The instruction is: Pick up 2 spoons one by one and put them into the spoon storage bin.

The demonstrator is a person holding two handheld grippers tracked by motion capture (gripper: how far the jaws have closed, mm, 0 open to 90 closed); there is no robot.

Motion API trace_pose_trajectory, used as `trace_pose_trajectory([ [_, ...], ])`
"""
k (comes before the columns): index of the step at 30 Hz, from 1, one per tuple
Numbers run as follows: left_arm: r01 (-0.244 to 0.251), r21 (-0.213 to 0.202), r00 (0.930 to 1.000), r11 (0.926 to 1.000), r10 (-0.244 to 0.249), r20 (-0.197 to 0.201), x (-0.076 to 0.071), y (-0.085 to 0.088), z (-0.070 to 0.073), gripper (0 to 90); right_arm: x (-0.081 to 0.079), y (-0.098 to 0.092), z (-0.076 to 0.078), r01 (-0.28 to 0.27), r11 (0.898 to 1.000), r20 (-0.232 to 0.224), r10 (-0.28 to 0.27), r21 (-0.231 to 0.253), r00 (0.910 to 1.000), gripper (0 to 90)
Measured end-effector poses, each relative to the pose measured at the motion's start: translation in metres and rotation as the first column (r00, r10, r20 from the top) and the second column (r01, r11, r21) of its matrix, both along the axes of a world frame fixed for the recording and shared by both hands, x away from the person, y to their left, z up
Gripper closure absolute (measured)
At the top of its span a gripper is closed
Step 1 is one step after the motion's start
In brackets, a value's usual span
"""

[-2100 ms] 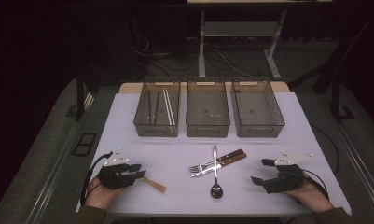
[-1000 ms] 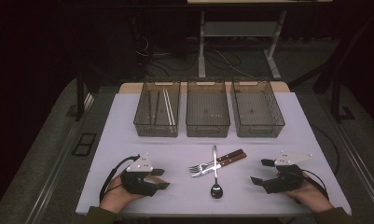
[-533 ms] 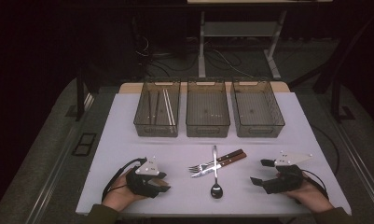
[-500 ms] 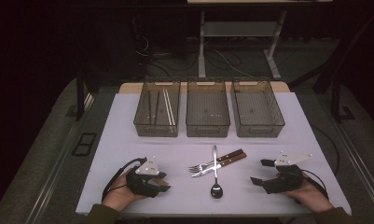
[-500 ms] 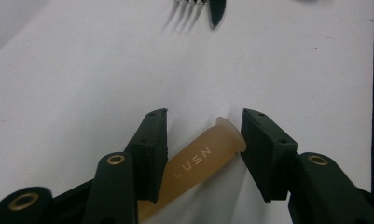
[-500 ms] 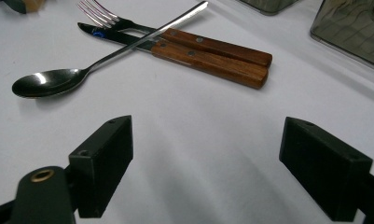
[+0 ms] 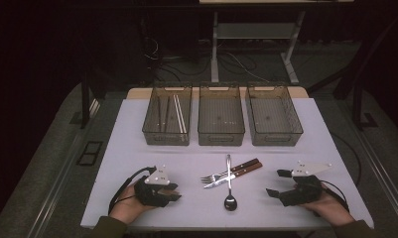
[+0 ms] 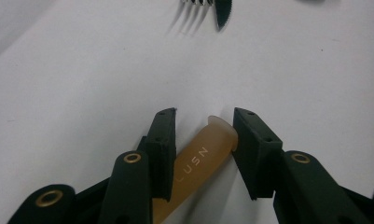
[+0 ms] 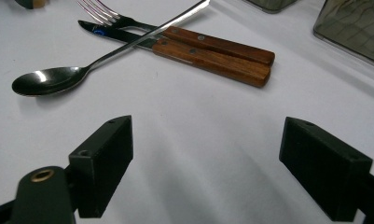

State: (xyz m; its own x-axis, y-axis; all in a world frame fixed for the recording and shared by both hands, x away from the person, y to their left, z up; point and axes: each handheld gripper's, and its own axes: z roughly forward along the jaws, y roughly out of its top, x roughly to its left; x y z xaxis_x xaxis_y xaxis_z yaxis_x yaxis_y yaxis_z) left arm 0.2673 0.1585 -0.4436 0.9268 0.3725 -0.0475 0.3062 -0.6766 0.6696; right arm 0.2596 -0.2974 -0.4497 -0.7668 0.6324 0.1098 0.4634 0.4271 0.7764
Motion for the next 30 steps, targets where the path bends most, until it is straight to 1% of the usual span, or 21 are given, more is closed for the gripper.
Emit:
trace_pose_trajectory([
  [6,-0.002,-0.002,1.0000,1.0000,0.002,-0.006,0.002,0.000,0.000,65.5,0.000,0.000,0.000,0.000,1.000,-0.001,0.000,0.000,1.0000,17.3],
  [13,-0.011,-0.017,0.9997,0.9998,0.010,-0.022,0.006,0.000,0.000,71.5,0.000,0.000,0.000,-0.002,1.000,-0.001,0.002,0.000,1.0000,17.3],
  [16,-0.013,-0.015,0.9996,0.9998,0.012,-0.023,0.006,0.000,0.000,72.2,0.000,0.000,0.000,-0.003,1.000,0.000,0.003,0.001,1.0000,17.3],
  [19,-0.030,-0.022,0.9988,0.9993,0.029,-0.038,0.007,0.000,0.000,72.3,0.000,0.000,0.000,-0.003,1.000,0.000,0.003,0.001,1.0000,17.3],
  [21,-0.035,-0.017,0.9989,0.9992,0.035,-0.031,0.007,-0.001,0.001,72.3,0.000,0.000,0.000,-0.003,1.000,0.000,0.003,0.001,1.0000,17.3],
  [22,-0.047,-0.017,0.9985,0.9987,0.047,-0.029,0.008,-0.001,0.002,72.4,0.000,0.000,0.000,-0.003,1.000,0.000,0.003,0.001,1.0000,17.3],
  [23,-0.058,-0.025,0.9974,0.9980,0.056,-0.045,0.009,0.000,0.003,72.6,0.000,0.000,0.000,-0.002,1.000,0.000,0.002,0.002,1.0000,17.3],
  [24,-0.066,-0.036,0.9969,0.9972,0.064,-0.046,0.010,0.000,0.003,72.7,0.000,0.000,0.000,-0.002,1.000,-0.001,0.002,0.002,1.0000,17.3],
  [26,-0.078,-0.042,0.9960,0.9961,0.076,-0.046,0.012,0.000,0.005,72.8,0.000,0.000,0.000,0.000,1.000,-0.002,0.000,0.002,1.0000,17.3],
  [27,-0.086,-0.058,0.9954,0.9946,0.084,-0.048,0.013,0.000,0.006,72.9,0.000,0.000,0.000,0.000,1.000,-0.002,0.000,0.002,1.0000,17.3],
  [30,-0.102,-0.083,0.9941,0.9913,0.099,-0.045,0.016,0.000,0.011,72.9,0.000,0.000,0.000,-0.001,1.000,0.000,0.001,0.003,1.0000,17.3],
])
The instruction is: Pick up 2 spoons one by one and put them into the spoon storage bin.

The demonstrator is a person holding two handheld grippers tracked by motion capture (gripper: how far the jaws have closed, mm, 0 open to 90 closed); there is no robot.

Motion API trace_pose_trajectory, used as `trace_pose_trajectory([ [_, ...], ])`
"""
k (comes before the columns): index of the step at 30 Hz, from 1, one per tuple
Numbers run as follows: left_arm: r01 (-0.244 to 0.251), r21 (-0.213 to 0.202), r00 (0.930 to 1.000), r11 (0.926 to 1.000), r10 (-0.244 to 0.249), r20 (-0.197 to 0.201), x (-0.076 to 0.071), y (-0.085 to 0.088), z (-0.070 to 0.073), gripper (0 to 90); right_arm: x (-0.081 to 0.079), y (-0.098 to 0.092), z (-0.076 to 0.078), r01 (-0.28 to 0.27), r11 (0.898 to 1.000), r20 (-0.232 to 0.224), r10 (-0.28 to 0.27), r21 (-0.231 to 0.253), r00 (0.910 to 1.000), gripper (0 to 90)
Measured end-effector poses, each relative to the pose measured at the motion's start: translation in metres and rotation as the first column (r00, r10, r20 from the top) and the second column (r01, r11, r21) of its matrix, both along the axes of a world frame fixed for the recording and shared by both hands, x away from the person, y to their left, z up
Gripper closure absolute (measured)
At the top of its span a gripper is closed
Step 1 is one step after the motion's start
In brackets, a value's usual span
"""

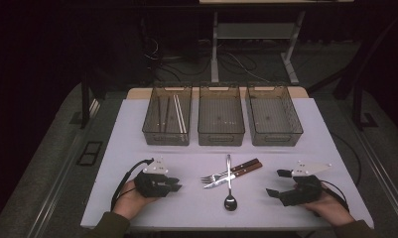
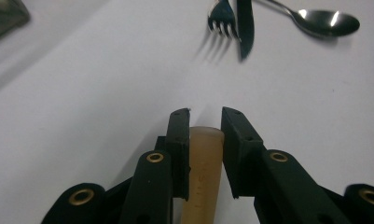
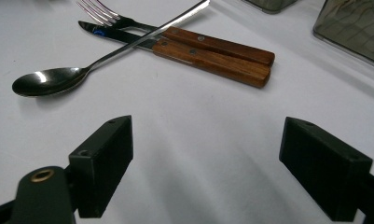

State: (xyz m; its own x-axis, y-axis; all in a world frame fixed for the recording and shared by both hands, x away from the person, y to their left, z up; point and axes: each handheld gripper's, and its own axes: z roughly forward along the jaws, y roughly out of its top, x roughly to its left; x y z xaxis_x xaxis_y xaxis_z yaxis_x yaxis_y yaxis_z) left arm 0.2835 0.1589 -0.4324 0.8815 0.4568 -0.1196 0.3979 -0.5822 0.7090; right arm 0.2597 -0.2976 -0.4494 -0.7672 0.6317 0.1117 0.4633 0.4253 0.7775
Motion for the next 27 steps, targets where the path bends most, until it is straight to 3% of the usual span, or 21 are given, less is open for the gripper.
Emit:
trace_pose_trajectory([
  [16,-0.032,-0.094,0.9984,0.9951,0.036,0.043,0.023,-0.014,0.026,72.9,0.000,-0.001,0.001,0.009,1.000,0.003,-0.009,0.009,1.0000,17.3],
  [27,-0.049,-0.152,0.9973,0.9872,0.056,0.047,0.048,-0.040,0.040,72.7,0.000,-0.001,0.002,0.014,1.000,0.008,-0.014,0.026,0.9999,17.3],
])
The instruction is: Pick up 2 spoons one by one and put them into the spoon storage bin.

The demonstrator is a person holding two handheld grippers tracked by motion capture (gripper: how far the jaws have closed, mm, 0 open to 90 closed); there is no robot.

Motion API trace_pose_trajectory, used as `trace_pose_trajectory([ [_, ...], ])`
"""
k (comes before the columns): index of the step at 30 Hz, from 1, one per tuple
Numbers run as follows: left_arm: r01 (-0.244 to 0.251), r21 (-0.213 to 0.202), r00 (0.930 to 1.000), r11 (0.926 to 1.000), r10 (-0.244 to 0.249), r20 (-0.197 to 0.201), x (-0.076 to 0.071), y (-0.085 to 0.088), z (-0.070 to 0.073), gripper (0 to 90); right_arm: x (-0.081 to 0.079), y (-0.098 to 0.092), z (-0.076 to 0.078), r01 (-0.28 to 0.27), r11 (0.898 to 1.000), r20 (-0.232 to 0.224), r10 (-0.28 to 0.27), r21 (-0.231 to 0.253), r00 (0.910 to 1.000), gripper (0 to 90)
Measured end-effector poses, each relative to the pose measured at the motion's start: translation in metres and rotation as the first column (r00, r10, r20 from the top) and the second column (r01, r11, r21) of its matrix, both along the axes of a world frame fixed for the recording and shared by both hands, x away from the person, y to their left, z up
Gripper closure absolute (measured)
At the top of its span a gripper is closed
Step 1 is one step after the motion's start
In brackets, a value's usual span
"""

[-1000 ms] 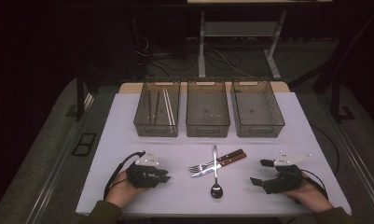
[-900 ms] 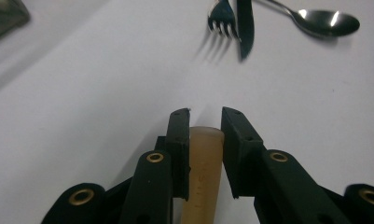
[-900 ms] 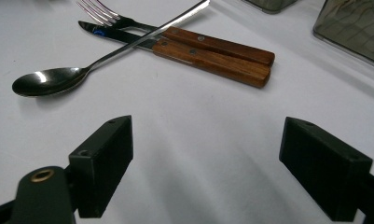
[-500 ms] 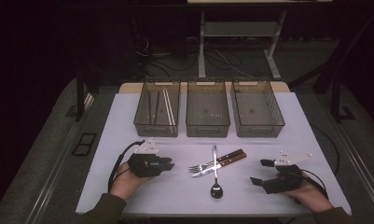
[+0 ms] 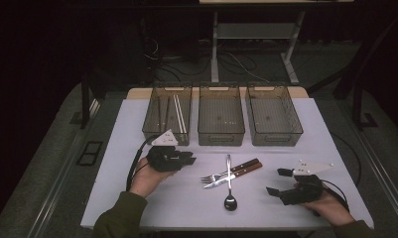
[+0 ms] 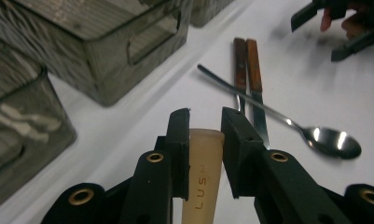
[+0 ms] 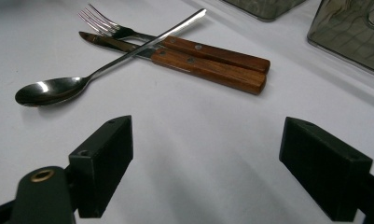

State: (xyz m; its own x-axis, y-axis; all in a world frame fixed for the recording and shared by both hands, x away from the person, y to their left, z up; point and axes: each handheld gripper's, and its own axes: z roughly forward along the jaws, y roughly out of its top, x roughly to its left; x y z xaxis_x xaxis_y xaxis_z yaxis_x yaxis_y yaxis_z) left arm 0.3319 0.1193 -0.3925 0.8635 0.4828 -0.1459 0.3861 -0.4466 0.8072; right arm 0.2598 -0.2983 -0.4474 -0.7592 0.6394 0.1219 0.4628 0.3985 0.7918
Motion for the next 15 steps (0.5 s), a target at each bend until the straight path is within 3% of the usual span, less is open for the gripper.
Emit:
trace_pose_trajectory([
  [7,0.018,-0.025,0.9997,0.9995,-0.018,0.018,0.011,-0.018,0.008,72.6,0.000,0.001,0.000,-0.001,1.000,-0.001,0.001,0.006,1.0000,17.3],
  [15,0.021,-0.064,0.9993,0.9977,-0.019,0.033,0.024,-0.031,0.018,72.6,0.001,0.004,0.000,0.015,0.998,-0.006,-0.014,0.053,0.9999,17.3],
])
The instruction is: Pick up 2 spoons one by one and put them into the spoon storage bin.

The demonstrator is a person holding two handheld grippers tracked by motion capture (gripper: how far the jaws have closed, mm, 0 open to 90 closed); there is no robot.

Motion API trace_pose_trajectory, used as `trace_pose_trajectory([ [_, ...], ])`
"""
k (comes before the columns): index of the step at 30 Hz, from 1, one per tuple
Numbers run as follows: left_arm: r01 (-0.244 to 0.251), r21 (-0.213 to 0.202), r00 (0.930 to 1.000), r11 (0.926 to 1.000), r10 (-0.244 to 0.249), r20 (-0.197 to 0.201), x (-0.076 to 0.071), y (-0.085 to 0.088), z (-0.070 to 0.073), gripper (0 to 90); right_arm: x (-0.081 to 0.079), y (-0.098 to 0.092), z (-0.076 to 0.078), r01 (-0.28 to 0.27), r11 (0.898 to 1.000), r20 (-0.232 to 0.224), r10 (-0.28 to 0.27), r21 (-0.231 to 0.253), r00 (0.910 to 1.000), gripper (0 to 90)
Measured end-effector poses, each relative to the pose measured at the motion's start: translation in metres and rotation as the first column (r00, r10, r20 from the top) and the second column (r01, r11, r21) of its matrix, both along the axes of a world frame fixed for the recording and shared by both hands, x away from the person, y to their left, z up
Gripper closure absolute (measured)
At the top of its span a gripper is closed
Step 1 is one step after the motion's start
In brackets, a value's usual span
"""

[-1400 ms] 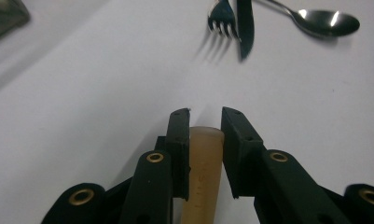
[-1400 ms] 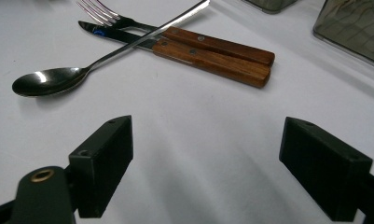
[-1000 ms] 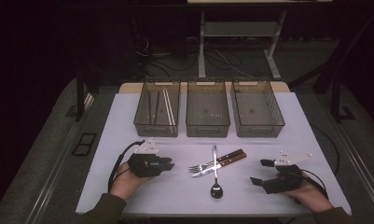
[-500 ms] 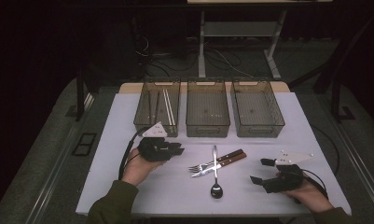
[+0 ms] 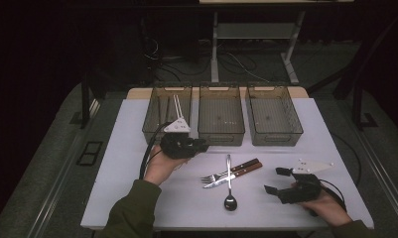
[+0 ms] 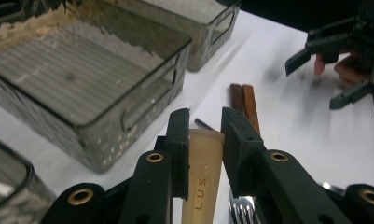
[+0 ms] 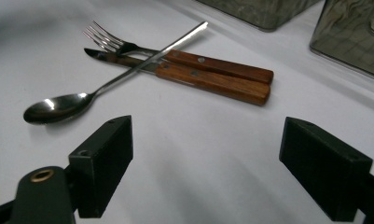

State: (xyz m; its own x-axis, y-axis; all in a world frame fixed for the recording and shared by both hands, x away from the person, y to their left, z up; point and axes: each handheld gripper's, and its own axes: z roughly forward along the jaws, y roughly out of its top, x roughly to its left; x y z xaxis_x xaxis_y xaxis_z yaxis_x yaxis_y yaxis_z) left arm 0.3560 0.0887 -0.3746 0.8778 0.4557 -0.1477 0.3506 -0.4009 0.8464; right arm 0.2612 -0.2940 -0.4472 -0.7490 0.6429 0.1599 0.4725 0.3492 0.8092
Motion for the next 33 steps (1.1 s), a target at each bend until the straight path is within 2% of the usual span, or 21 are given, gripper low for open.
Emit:
trace_pose_trajectory([
  [5,0.001,-0.031,1.0000,0.9995,-0.001,0.009,0.008,-0.010,0.006,72.6,-0.001,0.006,-0.002,-0.019,1.000,-0.008,0.019,-0.011,0.9998,15.0],
  [13,-0.001,-0.066,0.9998,0.9978,0.003,0.021,0.027,-0.029,0.018,72.6,0.000,0.005,-0.003,-0.010,1.000,-0.008,0.010,-0.011,0.9999,15.0],
  [20,-0.035,-0.071,0.9989,0.9969,0.037,0.030,0.053,-0.044,0.027,72.5,-0.001,0.004,-0.002,-0.011,1.000,-0.004,0.011,-0.008,0.9999,15.0],
  [24,-0.062,-0.050,0.9975,0.9968,0.063,0.033,0.071,-0.052,0.030,72.4,-0.001,0.004,-0.001,-0.013,1.000,0.000,0.013,-0.005,0.9999,15.0],
  [31,-0.103,-0.047,0.9938,0.9935,0.105,0.037,0.098,-0.070,0.037,72.3,-0.002,0.004,0.000,-0.015,1.000,0.001,0.015,0.005,0.9999,15.0],
  [33,-0.115,-0.059,0.9926,0.9917,0.117,0.034,0.106,-0.073,0.038,72.3,-0.002,0.003,0.001,-0.017,1.000,0.002,0.017,0.005,0.9998,15.1],
])
